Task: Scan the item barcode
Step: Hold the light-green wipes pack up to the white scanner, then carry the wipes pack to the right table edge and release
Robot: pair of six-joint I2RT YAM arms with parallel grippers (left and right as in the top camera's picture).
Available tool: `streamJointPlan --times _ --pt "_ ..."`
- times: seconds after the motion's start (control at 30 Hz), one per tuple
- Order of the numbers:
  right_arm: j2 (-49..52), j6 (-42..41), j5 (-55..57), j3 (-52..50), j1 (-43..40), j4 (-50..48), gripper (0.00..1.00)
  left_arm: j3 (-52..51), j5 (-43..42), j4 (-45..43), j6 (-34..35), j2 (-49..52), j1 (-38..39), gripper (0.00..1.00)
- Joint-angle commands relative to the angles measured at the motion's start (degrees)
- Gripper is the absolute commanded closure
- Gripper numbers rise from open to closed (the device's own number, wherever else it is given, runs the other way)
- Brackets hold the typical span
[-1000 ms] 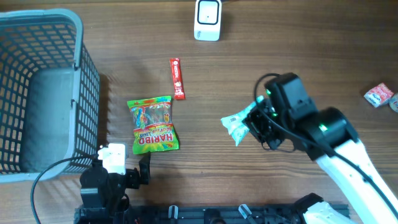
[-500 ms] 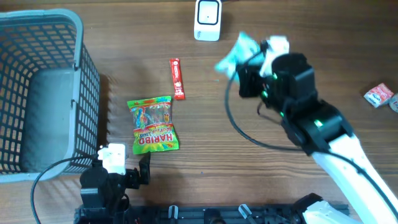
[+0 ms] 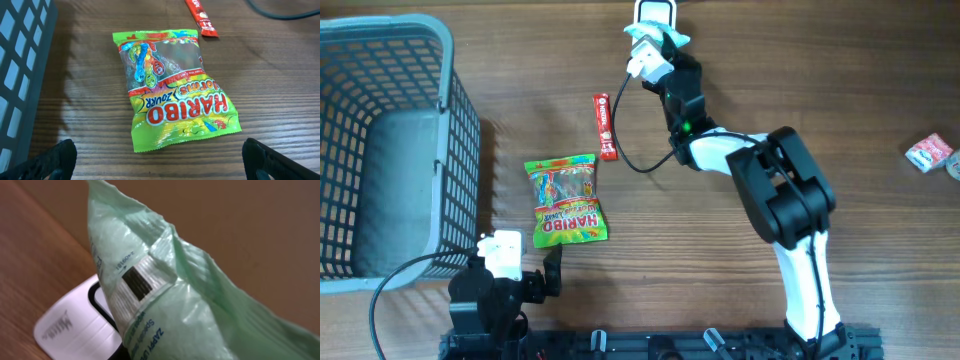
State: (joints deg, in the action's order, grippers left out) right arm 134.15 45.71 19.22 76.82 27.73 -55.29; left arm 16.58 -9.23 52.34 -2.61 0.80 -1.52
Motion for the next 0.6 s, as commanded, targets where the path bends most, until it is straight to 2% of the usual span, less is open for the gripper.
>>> streamJointPlan --times 0.0,0.1,0.23,0.43,0.57 --pt "4.31 5.33 2.25 11.67 -1.09 -0.44 0.95 0.07 0.11 -0.15 0.52 -0.48 -0.26 0.00" --pt "6.29 6.88 1.84 16.00 -1.14 3.93 0.95 0.07 0.11 -0.15 0.52 -0.48 -0.26 0.00" --pt "8.96 16.87 -0.11 16.02 -1.22 4.59 0.95 0.07 0.11 -0.15 0.52 -0.48 -0.26 0.00" --pt "10.73 19.26 0.98 16.02 -1.22 6.51 0.95 0.07 0.11 -0.15 0.50 -0.48 -0.26 0.00" --pt "10.71 21.00 8.81 16.02 0.09 5.86 0.96 0.07 0.11 -0.15 0.52 -0.48 -0.26 0.00"
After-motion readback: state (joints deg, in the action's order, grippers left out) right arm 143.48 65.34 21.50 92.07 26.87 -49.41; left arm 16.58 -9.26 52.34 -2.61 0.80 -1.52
